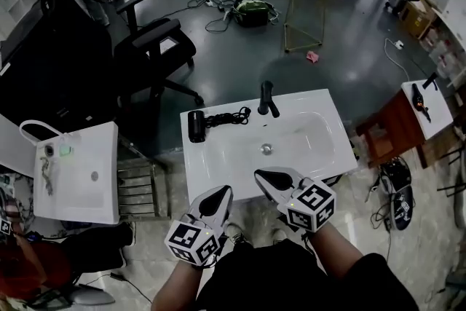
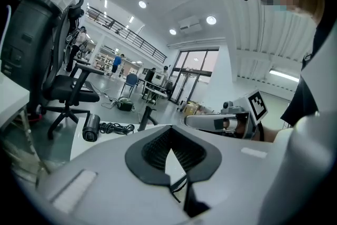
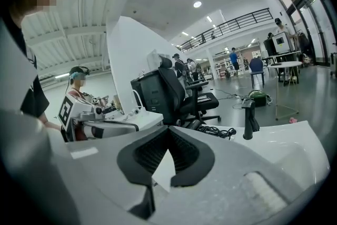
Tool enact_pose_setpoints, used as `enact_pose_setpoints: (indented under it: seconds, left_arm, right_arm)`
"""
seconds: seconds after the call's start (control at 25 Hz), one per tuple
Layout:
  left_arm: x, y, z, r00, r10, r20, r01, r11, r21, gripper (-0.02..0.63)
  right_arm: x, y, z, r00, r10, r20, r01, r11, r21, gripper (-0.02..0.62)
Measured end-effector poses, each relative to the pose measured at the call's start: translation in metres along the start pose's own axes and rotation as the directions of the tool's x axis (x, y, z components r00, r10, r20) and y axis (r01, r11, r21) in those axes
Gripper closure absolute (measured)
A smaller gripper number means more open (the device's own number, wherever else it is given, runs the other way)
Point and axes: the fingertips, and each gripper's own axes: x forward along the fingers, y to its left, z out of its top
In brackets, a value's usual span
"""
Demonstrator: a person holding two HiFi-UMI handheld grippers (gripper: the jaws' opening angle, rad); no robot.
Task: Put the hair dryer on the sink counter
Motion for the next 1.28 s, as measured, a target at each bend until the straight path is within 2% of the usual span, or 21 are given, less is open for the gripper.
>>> enact_pose_setpoints:
  seconds: [0.72,1.04,1.28]
  left_arm:
    - [0.007,-0.07,-0.043,0.988,0.154,0.015,-0.153,0.988,-0.036,0.603]
    - [0.008,-0.092,-0.05,0.98,0.197,0.032,-0.195,0.98,-0.043,0.603]
    - [0.012,-0.105,-0.053,0.98,0.198,0.03,-0.198,0.98,-0.026,0.603]
  right_arm:
    - [-0.059,0.005,-0.043,0.983,0.171,-0.069,-0.172,0.985,-0.009,0.595]
    - [-0.08,0.007,-0.05,0.974,0.215,-0.075,-0.217,0.976,-0.024,0.595]
    - [-0.087,0.005,-0.053,0.97,0.23,-0.076,-0.233,0.972,-0.036,0.595]
